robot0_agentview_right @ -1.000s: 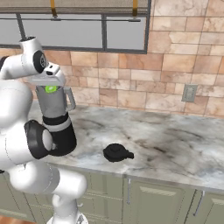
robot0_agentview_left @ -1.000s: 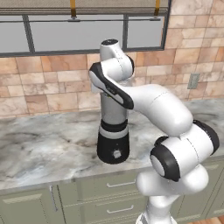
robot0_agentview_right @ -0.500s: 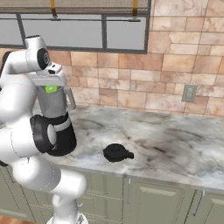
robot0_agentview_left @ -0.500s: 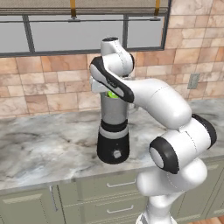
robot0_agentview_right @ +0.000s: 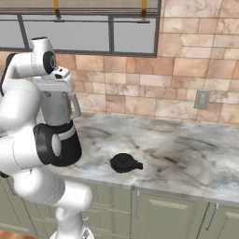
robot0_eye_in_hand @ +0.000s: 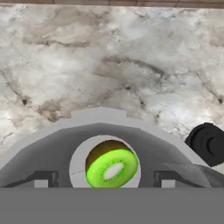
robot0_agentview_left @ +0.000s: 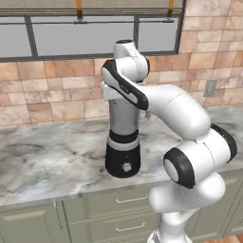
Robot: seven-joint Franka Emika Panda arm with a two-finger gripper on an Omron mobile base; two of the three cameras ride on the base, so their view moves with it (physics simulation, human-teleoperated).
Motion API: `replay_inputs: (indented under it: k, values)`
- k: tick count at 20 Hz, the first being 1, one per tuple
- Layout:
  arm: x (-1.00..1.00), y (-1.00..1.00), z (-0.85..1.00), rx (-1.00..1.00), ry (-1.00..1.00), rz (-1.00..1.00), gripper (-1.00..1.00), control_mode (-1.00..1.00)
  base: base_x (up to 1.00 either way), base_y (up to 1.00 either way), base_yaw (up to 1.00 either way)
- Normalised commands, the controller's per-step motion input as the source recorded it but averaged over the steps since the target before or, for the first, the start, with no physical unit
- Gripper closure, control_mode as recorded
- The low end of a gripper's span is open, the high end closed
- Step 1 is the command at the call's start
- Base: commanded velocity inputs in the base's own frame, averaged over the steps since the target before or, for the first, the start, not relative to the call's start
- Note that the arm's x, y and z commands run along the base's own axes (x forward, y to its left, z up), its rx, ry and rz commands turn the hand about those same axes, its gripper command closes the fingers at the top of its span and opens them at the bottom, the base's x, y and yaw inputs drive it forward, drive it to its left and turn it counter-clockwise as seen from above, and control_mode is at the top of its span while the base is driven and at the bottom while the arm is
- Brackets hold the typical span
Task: Open the blender lid, put the kiwi in the blender, close the lid, and start the blender.
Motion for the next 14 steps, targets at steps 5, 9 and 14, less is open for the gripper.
replay_inputs:
  k: [5, 9, 14]
  values:
    - [-0.26, -0.02, 0.51, 0.0, -0.06, 0.0, -1.0, -1.0, 0.0, 0.0, 0.0]
    - [-0.51, -0.1, 0.73, 0.0, -0.15, 0.0, -1.0, -1.0, 0.0, 0.0, 0.0]
    - [-0.58, -0.43, 0.23, 0.01, -0.09, 0.0, -1.0, -1.0, 0.0, 0.0, 0.0]
